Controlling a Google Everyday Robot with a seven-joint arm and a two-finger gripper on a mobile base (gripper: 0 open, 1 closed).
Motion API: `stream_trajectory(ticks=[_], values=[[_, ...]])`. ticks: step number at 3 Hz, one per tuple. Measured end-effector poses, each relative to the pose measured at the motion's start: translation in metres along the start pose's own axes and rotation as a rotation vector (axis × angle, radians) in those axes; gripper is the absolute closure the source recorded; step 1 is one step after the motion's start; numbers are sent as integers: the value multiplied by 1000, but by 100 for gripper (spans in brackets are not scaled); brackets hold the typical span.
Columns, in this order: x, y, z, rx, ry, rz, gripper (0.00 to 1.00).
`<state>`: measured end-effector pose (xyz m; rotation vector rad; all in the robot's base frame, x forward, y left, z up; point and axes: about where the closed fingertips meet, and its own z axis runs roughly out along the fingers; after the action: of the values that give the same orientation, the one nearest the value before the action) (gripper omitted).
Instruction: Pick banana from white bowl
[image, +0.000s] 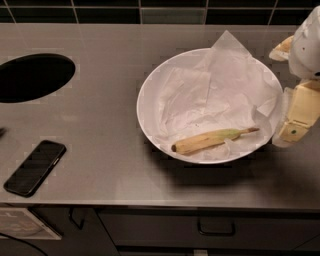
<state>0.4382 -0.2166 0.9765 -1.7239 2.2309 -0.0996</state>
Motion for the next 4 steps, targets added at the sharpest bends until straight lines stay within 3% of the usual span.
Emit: stream_trajectory(ticks=[2,4], values=[[-12,-4,0,5,-7,-29,0],[-39,-8,18,-15,0,-58,23]])
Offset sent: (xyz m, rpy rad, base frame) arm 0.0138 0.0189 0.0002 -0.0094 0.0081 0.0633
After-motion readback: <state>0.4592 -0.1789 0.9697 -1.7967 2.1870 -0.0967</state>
